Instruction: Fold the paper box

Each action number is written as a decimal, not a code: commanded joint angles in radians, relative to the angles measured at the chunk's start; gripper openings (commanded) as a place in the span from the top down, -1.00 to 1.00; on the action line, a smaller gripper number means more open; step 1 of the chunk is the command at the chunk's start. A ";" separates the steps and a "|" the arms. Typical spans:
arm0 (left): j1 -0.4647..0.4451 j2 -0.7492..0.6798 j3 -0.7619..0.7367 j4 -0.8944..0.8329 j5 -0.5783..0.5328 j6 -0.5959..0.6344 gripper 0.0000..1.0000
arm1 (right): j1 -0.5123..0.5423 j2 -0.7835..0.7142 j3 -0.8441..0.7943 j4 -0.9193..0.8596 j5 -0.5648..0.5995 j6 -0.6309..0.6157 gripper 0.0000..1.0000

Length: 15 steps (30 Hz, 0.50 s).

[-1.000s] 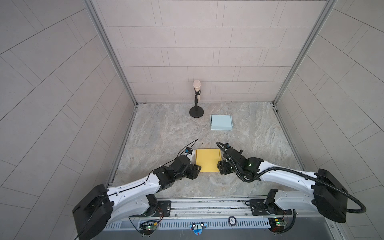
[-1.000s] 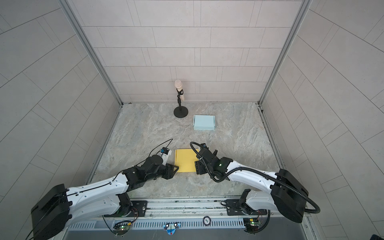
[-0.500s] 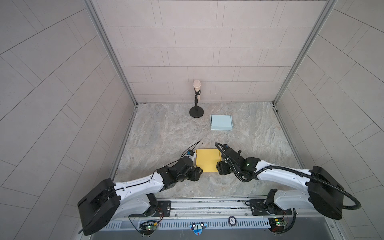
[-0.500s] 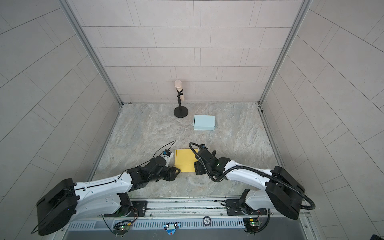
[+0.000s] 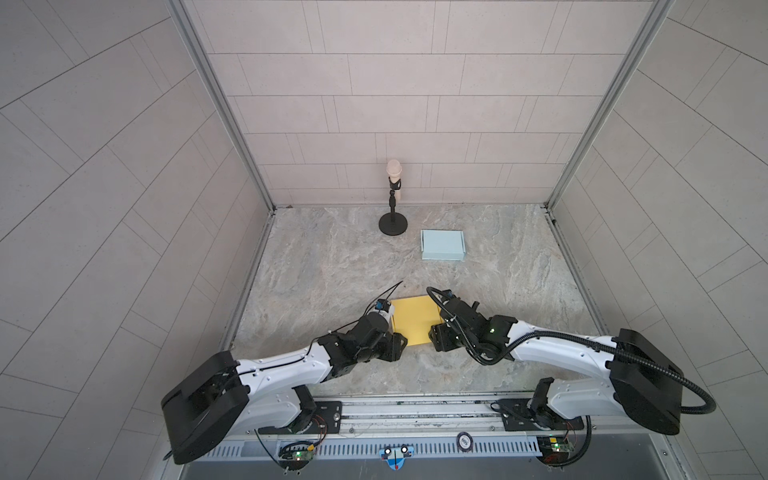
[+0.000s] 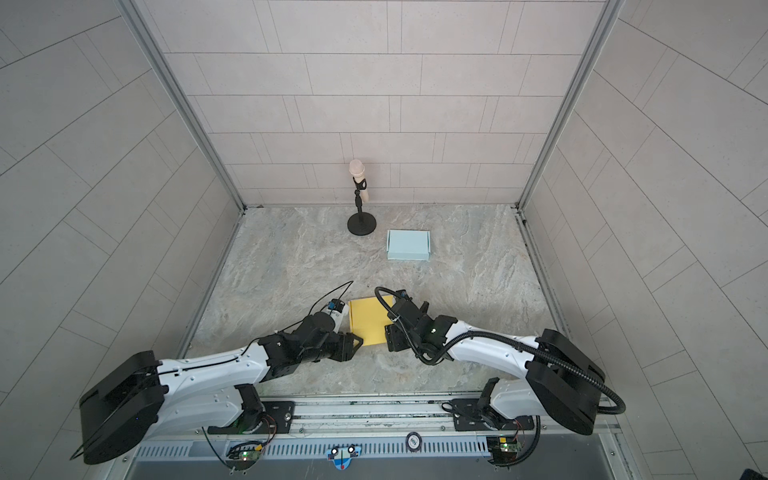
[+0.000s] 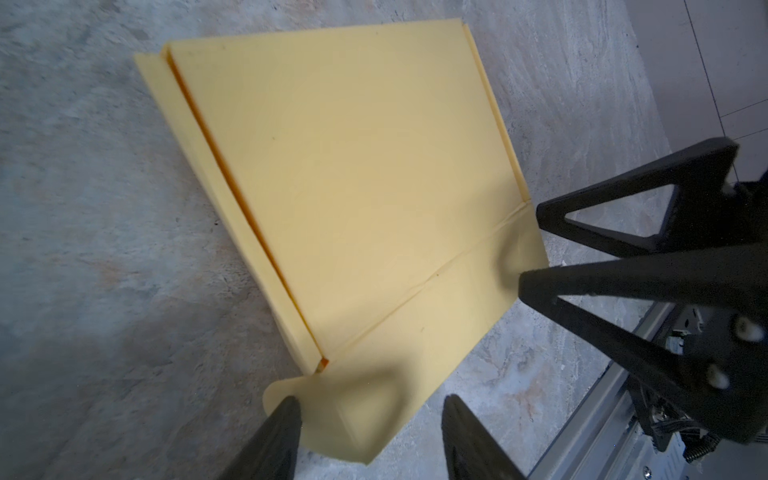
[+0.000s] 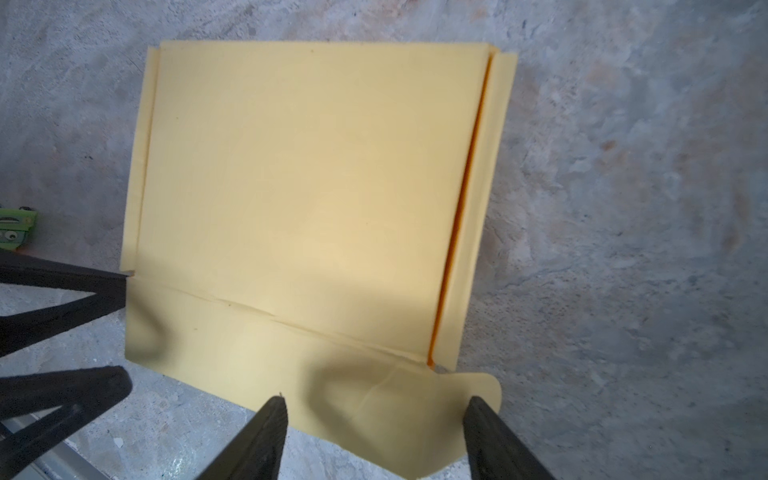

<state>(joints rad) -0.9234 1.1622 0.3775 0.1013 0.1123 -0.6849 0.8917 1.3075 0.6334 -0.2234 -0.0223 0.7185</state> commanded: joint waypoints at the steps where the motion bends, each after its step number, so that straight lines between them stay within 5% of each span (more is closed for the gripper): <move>1: -0.003 0.006 0.001 0.026 0.009 -0.010 -0.16 | 0.009 0.013 -0.009 0.022 -0.003 0.026 -0.40; 15: -0.008 0.028 -0.013 0.072 0.021 -0.024 -0.15 | 0.024 0.033 0.000 0.051 -0.018 0.043 -0.43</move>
<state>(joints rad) -0.9237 1.1854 0.3733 0.1459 0.1268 -0.7059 0.9054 1.3354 0.6334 -0.1841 -0.0422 0.7391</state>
